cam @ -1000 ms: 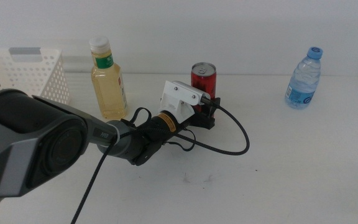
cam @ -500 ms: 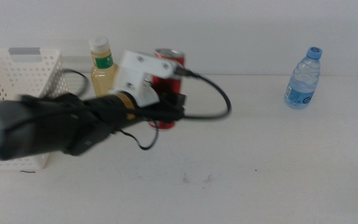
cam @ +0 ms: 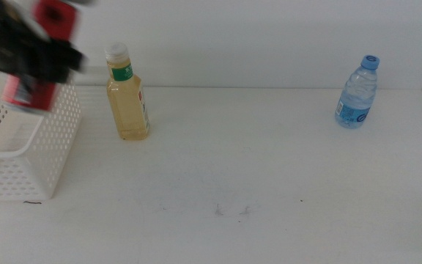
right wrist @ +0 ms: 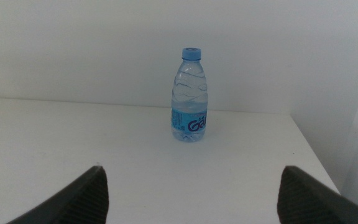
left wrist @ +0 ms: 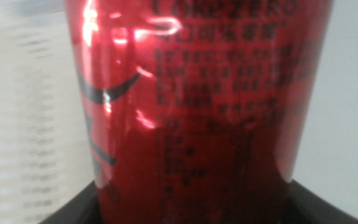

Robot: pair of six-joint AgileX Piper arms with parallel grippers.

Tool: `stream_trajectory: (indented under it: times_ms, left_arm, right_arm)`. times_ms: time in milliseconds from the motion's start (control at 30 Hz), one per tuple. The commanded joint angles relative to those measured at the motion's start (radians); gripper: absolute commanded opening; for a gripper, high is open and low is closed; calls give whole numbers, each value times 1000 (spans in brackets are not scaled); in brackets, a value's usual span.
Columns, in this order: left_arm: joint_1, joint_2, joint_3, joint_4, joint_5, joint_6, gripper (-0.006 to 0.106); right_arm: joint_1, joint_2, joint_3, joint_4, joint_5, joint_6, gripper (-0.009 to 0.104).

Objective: Use arms to grab the bottles and put them into the dustbin to the left of the table.

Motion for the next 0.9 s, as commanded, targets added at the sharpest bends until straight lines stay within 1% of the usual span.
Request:
stream_trajectory:
  times_ms: [0,133,267,367,467,567,600,633,700,800,867]
  left_arm:
    - [112,34,-104,-26,58,97,-2]
    - [285,139,-174,-99,55,198,-2]
    - [386,271,-178,-157,35,205,-2]
    - [419,362,-178,-157,27,205,-2]
    - [419,440,-178,-153,-21,228,-1]
    - [419,500,-178,-155,-52,232,6]
    - [419,512,-178,-158,-58,232,9]
    - [419,525,-178,-160,-64,232,15]
    - [419,542,-178,-171,-79,232,31]
    - [419,549,-178,-174,-85,242,63]
    - [419,547,-178,-149,-74,249,84]
  right_arm:
    - [-4,-4,3,-5,-5,-3,90]
    - [-4,-4,3,-5,-5,-3,90]
    - [-4,-4,3,-5,-5,-3,90]
    - [-4,-4,3,-5,-5,-3,90]
    - [-4,-4,3,-5,-5,-3,90]
    - [-4,-4,3,-5,-5,-3,90]
    - [-4,-4,3,-5,-5,-3,90]
    - [-4,-4,3,-5,-5,-3,90]
    - [-4,-4,3,-5,-5,-3,90]
    - [-4,-4,3,-5,-5,-3,90]
    - [-4,-4,3,-5,-5,-3,90]
